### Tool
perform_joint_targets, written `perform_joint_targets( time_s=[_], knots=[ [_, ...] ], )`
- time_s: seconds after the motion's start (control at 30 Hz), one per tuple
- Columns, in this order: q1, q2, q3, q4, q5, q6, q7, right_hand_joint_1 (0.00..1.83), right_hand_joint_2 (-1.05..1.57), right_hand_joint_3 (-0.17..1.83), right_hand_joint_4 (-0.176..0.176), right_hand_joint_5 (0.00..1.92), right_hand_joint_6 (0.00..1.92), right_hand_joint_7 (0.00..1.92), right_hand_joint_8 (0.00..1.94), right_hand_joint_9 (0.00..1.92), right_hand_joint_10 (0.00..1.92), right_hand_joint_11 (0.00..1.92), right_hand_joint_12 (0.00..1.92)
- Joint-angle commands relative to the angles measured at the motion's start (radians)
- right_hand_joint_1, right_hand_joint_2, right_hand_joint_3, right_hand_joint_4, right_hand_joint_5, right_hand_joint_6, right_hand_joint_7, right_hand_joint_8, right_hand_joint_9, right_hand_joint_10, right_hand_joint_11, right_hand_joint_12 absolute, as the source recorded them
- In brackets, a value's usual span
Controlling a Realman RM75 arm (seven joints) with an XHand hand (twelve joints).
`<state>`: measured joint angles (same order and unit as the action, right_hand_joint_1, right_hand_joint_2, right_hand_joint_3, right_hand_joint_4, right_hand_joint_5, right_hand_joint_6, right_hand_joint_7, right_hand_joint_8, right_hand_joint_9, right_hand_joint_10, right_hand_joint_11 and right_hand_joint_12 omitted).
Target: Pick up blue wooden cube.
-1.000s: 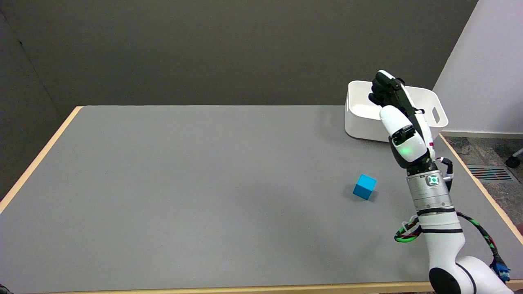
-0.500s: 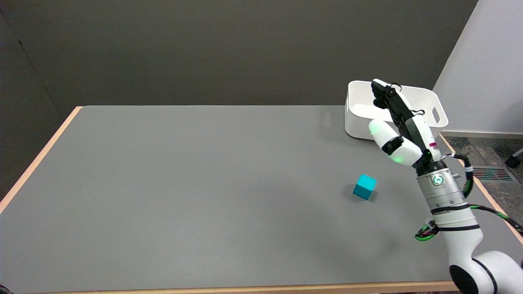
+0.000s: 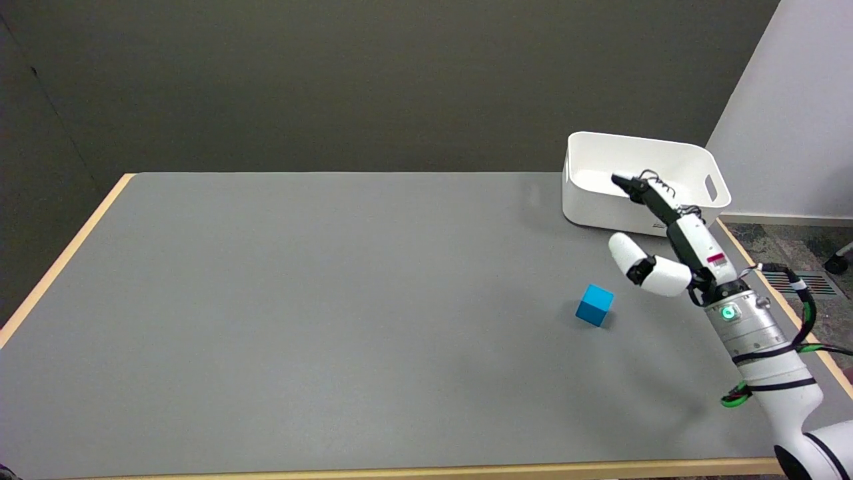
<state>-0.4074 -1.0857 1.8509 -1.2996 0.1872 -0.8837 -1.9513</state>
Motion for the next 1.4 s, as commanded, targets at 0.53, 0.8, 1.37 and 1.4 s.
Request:
perform_joint_targets(
  time_s=[0.53, 0.8, 1.37, 1.4],
  knots=[
    [-0.213, -0.136, 0.205, -0.227, -0.463, 0.295, -0.033, 0.35, 0.6, 1.01, 0.049, 0.15, 0.42, 0.26, 0.37, 0.16, 0.58, 0.01, 0.91],
    [-0.149, -0.086, 0.165, -0.172, -0.482, 0.359, -0.036, 0.34, 0.59, 1.01, 0.041, 0.15, 0.42, 0.22, 0.35, 0.14, 0.56, 0.01, 0.91],
    [0.011, 0.018, 0.053, 0.007, -0.489, 0.512, -0.034, 0.34, 0.58, 1.01, 0.028, 0.14, 0.42, 0.17, 0.3, 0.1, 0.52, 0.0, 0.91],
    [0.008, 0.015, 0.054, 0.003, -0.489, 0.512, -0.034, 0.34, 0.58, 1.01, 0.027, 0.14, 0.42, 0.17, 0.3, 0.1, 0.52, 0.0, 0.91]
  ],
)
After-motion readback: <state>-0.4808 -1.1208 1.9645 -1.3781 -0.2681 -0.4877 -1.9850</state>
